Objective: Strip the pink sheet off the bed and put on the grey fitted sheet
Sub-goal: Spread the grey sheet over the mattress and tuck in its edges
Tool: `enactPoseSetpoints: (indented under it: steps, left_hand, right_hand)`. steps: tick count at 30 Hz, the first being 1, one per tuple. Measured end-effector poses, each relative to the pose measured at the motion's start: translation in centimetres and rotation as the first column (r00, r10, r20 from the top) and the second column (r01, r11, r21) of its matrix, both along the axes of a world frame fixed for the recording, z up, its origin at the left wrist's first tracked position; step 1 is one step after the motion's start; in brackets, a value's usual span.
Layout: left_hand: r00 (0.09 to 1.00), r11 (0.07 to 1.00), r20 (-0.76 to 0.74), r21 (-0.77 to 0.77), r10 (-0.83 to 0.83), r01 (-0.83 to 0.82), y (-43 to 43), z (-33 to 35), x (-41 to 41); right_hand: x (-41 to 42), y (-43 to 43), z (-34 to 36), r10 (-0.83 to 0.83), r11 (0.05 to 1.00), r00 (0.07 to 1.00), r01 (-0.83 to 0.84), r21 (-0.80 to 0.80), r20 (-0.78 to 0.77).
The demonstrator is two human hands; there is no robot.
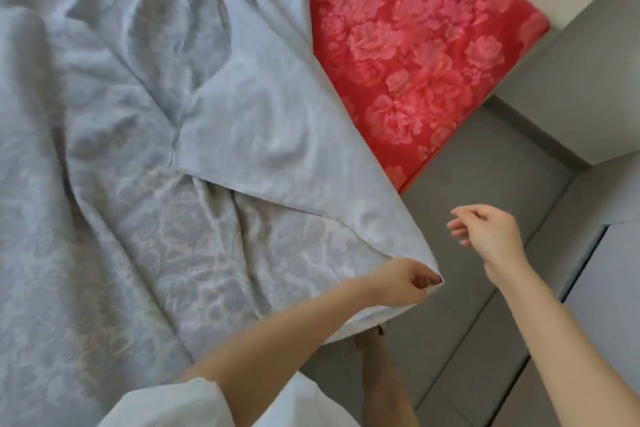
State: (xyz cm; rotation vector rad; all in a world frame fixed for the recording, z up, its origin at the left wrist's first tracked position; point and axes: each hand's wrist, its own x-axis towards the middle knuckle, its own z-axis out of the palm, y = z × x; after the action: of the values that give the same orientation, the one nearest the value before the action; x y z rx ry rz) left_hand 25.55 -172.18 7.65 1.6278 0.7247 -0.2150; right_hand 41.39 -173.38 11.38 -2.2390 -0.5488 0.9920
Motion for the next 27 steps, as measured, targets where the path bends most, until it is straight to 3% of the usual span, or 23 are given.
enactPoseSetpoints:
  steps: [2, 3, 5, 6, 8, 9, 11, 14, 15, 16, 18, 19, 20, 21, 22, 23, 25, 27]
  left_hand:
    - [0.976, 0.986, -0.139, -0.035, -0.169, 0.166, 0.9, -1.2, 3.1]
    - [0.968, 0.990, -0.210, -0.012, -0.139, 0.140, 2.0, -2.4, 3.9]
    - [0.920, 0.985, -0.351, 0.040, 0.173, -0.170, 4.9, -5.3, 3.8]
    - [0.833, 0.912, -0.388, 0.057, 0.395, -0.406, 6.7, -7.0, 3.0]
    - [0.499, 0.597, -0.454, 0.095, 0.738, -0.796, 10.0, -9.7, 0.5]
    - [0.312, 0.410, -0.481, 0.113, 0.819, -0.905, 11.7, -11.2, -1.1]
    - [0.053, 0.149, -0.520, 0.146, 0.853, -0.978, 14.5, -13.4, -4.1]
    - [-0.207, -0.139, -0.535, 0.164, 0.819, -0.977, 17.5, -17.6, -7.2]
    - [-0.265, -0.200, -0.535, 0.176, 0.803, -0.964, 18.1, -18.8, -7.7]
    - [-0.285, -0.202, -0.523, 0.211, 0.803, -0.956, 18.7, -19.5, -7.8]
    - [-0.285, -0.127, -0.464, 0.342, 0.839, -0.931, 19.9, -19.2, -6.4]
    - [-0.284, -0.100, -0.353, 0.457, 0.892, -0.884, 20.9, -18.3, -4.8]
    - [-0.218, -0.091, -0.181, 0.533, 0.959, -0.841, 21.8, -17.0, -2.7]
    - [-0.098, -0.086, 0.010, 0.571, 0.995, -0.817, 22.9, -15.2, 0.0]
    - [0.085, -0.022, 0.161, 0.570, 0.983, -0.821, 23.9, -13.9, 3.0]
    - [0.281, 0.096, 0.254, 0.561, 0.925, -0.822, 24.6, -12.3, 6.6]
    - [0.655, 0.420, 0.304, 0.568, 0.692, -0.707, 24.4, -10.2, 13.8]
    - [0.880, 0.678, 0.348, 0.563, 0.323, -0.472, 22.9, -9.3, 20.7]
  right_hand:
    - [3.8, 1.1, -0.6, 0.079, 0.997, 0.997, -0.078, -0.027, 0.022]
    - [5.1, 1.8, -1.1, 0.134, 0.990, 0.990, -0.132, -0.041, 0.033]
    - [7.0, 3.2, -2.4, 0.242, 0.968, 0.969, -0.239, -0.074, 0.044]
    - [7.7, 3.9, -3.2, 0.285, 0.956, 0.957, -0.280, -0.089, 0.048]
    - [8.5, 5.2, -4.8, 0.361, 0.928, 0.931, -0.354, -0.114, 0.053]
    - [8.7, 5.8, -5.7, 0.393, 0.915, 0.918, -0.386, -0.119, 0.046]
    - [8.9, 6.8, -7.5, 0.456, 0.884, 0.890, -0.450, -0.125, 0.017]
    - [9.7, 7.9, -10.5, 0.524, 0.842, 0.850, -0.527, -0.117, -0.051]
    - [10.1, 8.3, -11.4, 0.539, 0.831, 0.840, -0.543, -0.124, -0.063]
    - [10.7, 8.7, -12.2, 0.554, 0.819, 0.830, -0.557, -0.138, -0.066]
    - [11.9, 9.5, -13.3, 0.562, 0.808, 0.823, -0.567, -0.159, -0.078]
    - [12.6, 10.0, -13.6, 0.551, 0.815, 0.830, -0.558, -0.158, -0.090]
    - [13.3, 10.7, -13.5, 0.531, 0.829, 0.841, -0.541, -0.138, -0.105]
    - [14.0, 11.5, -13.2, 0.494, 0.857, 0.860, -0.507, -0.092, -0.129]
    - [14.6, 12.6, -12.5, 0.444, 0.890, 0.879, -0.455, -0.029, -0.170]
    - [15.5, 13.8, -11.7, 0.391, 0.919, 0.888, -0.393, 0.040, -0.243]
    - [17.6, 16.6, -9.7, 0.318, 0.948, 0.853, -0.277, 0.158, -0.414]
    - [20.6, 19.4, -8.3, 0.294, 0.952, 0.817, -0.203, 0.230, -0.496]
